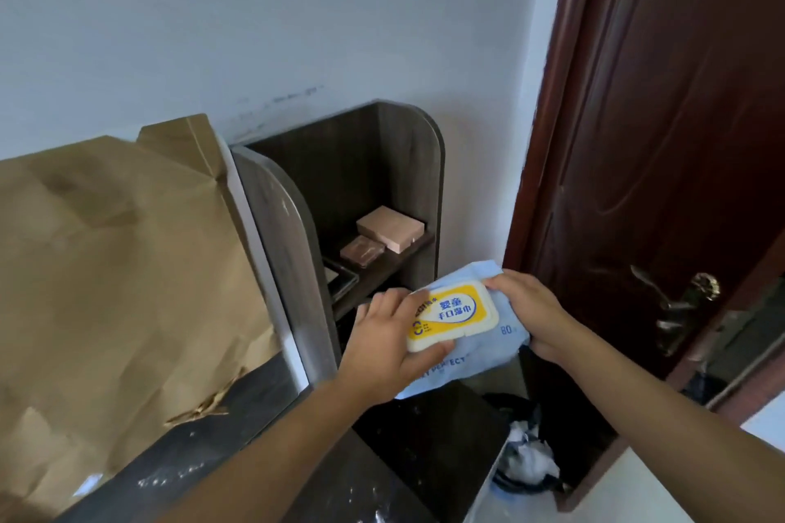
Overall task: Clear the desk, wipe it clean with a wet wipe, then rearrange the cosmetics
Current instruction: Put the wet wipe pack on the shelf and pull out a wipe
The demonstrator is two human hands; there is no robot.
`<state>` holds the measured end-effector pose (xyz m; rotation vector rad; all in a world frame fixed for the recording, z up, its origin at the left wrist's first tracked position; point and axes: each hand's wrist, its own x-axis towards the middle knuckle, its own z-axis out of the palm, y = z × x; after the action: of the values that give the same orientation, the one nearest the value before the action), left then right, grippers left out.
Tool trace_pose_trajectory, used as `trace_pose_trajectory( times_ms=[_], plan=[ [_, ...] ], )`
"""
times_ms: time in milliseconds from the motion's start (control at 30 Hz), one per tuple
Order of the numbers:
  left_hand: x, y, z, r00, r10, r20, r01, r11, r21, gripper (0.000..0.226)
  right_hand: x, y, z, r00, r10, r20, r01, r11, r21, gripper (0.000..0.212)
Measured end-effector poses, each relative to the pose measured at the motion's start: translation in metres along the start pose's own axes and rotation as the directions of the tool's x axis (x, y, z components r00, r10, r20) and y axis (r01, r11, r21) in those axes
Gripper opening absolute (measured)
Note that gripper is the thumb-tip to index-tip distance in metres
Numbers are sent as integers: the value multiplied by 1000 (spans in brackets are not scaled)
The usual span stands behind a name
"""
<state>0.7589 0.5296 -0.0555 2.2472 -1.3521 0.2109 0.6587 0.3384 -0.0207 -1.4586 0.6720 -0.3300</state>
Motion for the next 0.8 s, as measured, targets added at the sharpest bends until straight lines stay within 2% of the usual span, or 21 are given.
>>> trace_pose_trajectory(
  times_ms=[133,300,467,533,633,700,733,767,800],
  plan=[
    [42,-9,-16,983,-63,-171,79,993,87,69,57,-40,10,994,-80,74,78,997,28,13],
    [75,-27,-23,892,-154,-424,247,953,173,59,128,-76,42,951,-108,290,93,994,64,9],
    [95,-39,-13,786,-357,-506,475,871,124,52,190,-91,86,893,-54,447,62,998,-4,11],
    [100,-43,-8,743,-436,-507,560,821,114,49,205,-91,101,858,-10,513,41,998,-49,11],
    [104,-47,1,686,-536,-492,669,730,138,46,220,-86,117,841,30,540,49,990,-131,15],
    [106,-49,6,652,-586,-481,717,683,139,51,230,-81,123,844,-4,536,129,972,-197,11],
    [106,-49,9,636,-612,-470,736,664,131,55,235,-80,124,844,-51,533,225,937,-266,16],
    [106,-50,11,624,-628,-465,749,649,130,58,240,-79,124,838,-115,533,351,862,-365,17],
    [105,-51,14,618,-630,-471,756,640,137,60,243,-78,123,823,-183,538,475,741,-474,13]
  ],
)
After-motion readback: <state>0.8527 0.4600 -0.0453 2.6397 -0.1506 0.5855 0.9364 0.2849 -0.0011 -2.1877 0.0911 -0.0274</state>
